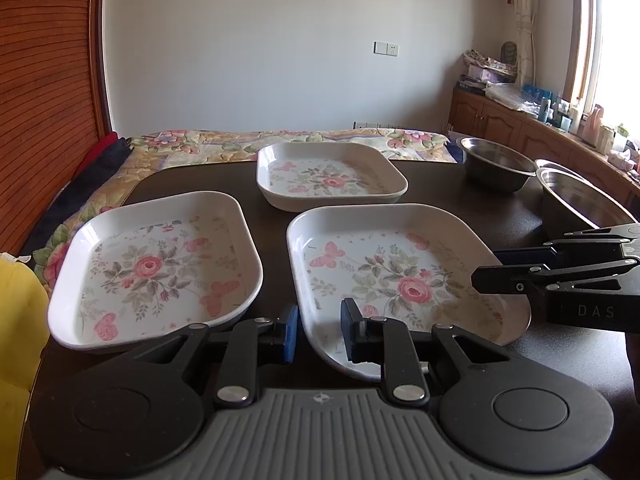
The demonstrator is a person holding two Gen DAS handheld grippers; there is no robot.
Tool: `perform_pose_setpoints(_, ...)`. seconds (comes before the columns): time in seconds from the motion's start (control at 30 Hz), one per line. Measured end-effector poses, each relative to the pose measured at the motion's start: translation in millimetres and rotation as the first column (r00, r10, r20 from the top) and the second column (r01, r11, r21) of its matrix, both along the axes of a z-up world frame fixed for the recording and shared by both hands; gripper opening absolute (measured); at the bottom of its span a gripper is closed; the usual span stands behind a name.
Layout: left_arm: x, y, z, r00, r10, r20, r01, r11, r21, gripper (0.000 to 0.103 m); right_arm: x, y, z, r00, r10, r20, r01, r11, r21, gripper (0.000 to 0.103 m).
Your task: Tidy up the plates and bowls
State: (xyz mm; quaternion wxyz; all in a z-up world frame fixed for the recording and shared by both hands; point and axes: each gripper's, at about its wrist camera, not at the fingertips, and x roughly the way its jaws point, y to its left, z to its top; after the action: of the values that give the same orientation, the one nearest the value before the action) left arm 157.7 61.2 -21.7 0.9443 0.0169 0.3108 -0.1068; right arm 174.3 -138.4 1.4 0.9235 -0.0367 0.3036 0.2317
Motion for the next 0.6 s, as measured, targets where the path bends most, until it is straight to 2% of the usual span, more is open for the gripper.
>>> perform_pose_setpoints(0.17, 1.6, -1.1, -0.2, 1.000, 0.002, 0.002, -0.002, 1.000, 0.008, 0.023, 4.3, -1.3, -4.6, 1.000, 0.001, -0.030, 0.000, 1.000, 0.020, 0.026)
perform_pose_setpoints(0.37, 0.6, 0.6, 0.2, 1.000, 0.009, 0.002, -0.009, 1.000, 0.011, 0.011, 1.3, -5.9, -5.0, 0.999, -0.021, -0.030, 0.022, 0.999, 0.039, 0.019)
perform_pose_setpoints(0.6, -13.4, -0.3, 5.7, 1.000, -0.005, 0.007, 0.005, 1.000, -0.012, 0.011, -11.9, -12.7, 1.3, 1.000, -0.026, -0.001, 0.026, 0.998, 0.052, 0.018)
